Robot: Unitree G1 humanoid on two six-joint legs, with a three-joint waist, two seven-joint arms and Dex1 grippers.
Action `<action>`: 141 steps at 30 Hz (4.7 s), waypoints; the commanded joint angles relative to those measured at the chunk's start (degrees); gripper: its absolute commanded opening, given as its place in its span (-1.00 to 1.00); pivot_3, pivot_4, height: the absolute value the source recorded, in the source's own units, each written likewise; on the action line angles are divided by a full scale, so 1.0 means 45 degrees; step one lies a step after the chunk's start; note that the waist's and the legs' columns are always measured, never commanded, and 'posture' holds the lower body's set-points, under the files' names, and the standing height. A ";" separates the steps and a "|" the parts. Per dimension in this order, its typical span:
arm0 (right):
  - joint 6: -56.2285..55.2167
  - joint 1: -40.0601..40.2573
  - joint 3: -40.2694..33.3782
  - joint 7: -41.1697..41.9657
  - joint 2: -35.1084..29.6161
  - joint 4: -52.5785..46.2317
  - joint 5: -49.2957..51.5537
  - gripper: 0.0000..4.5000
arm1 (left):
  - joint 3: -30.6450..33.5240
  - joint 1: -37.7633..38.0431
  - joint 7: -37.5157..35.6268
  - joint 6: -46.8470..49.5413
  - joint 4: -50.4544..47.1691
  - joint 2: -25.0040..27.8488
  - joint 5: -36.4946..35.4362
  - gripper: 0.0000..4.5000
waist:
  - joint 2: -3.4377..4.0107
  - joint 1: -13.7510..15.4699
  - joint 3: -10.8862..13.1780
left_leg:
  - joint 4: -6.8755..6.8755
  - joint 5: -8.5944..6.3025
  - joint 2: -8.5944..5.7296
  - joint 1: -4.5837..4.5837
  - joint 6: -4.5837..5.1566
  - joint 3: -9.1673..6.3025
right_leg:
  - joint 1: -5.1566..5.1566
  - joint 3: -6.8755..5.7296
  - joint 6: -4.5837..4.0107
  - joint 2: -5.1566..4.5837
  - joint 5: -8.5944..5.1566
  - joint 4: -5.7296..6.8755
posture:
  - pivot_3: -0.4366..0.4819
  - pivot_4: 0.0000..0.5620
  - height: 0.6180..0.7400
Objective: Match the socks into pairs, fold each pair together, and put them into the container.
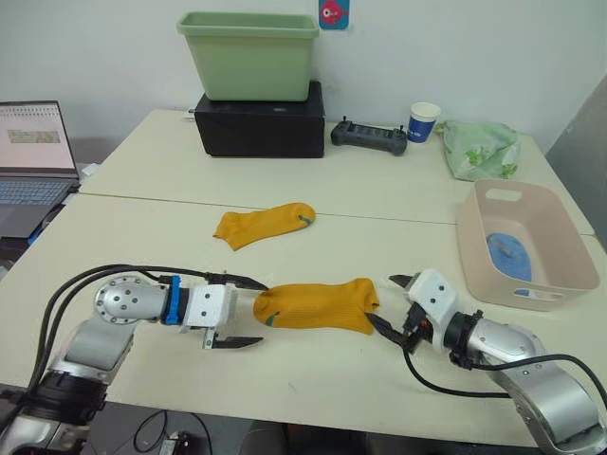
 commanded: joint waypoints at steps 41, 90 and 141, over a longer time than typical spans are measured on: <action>-0.1537 -0.3920 0.2257 0.5378 -0.0405 0.3948 -0.1121 -0.98 | -0.1082 -0.0283 0.0104 -0.1802 0.0592 0.0267 -0.0303 -1.00 | -0.0008 -0.0003 0.0007 | 0.0012 0.0001 0.0006 0.0030 0.0001 -0.0005 | 0.0013 -0.0003 -0.0009 -0.0001 0.0006 0.0035 | -0.05 -0.47 0.28; 0.5797 -0.4367 -0.1997 -0.0887 -0.0101 0.1436 0.4488 0.86 | 0.1779 -0.0979 0.2106 1.3756 -0.1886 0.0519 -0.5292 0.16 | -0.0055 -0.0020 0.0086 | 0.0008 0.0003 0.0008 -0.0115 0.0001 -0.0009 | -0.0138 0.0012 -0.0006 0.0005 0.0004 0.0036 | -0.05 -0.47 0.28; 0.5208 0.1086 -0.0158 -0.1864 0.0357 -0.1264 0.4422 -1.00 | 0.3271 0.5248 0.5850 1.5377 -0.6134 -0.0735 -0.6416 -0.99 | -0.0047 -0.0012 0.0062 | 0.0006 0.0004 0.0001 -0.0037 -0.0008 -0.0013 | -0.0037 0.0017 0.0014 -0.0019 0.0012 0.0013 | -0.05 -0.47 0.28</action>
